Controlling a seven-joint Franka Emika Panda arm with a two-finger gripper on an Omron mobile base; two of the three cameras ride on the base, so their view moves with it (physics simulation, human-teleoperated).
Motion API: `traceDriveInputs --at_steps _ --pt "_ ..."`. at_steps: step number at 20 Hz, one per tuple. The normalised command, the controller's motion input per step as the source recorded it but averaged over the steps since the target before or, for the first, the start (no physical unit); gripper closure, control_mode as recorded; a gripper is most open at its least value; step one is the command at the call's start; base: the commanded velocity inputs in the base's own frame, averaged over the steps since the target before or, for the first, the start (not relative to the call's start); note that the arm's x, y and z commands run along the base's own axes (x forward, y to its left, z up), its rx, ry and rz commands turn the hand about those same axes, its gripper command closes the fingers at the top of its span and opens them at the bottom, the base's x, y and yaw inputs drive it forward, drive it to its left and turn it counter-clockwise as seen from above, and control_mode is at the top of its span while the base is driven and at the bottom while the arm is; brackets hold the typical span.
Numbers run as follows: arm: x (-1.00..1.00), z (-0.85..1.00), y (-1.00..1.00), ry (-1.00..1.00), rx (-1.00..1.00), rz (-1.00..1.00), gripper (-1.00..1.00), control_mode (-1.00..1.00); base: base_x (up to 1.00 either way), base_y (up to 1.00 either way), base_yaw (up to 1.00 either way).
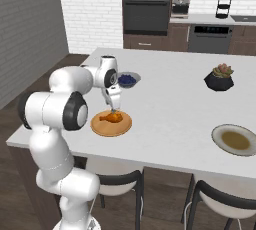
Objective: Pick the chicken drumstick and avocado from their plates and place them in the bowl. Then put the bowl in the fridge.
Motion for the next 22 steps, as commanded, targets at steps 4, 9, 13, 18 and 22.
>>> traceDriveInputs --at_steps 4,9,13,18,22 --pt "0.59 -0.48 0.01 0.0 0.01 0.0 -1.0 -1.0 0.0 0.0 0.0" --pt "0.47 -0.63 0.0 0.0 0.0 0.0 -1.0 -1.0 0.0 0.0 0.0" --pt "0.05 -0.57 0.03 0.0 0.0 -0.01 -1.0 -1.0 0.0 0.0 0.0" --pt "-0.15 -0.4 0.0 0.0 0.0 -0.02 -1.0 -1.0 0.0 0.0 0.0" --pt "-0.09 -0.2 0.0 0.0 0.0 -0.02 -1.0 -1.0 0.0 0.0 0.0"
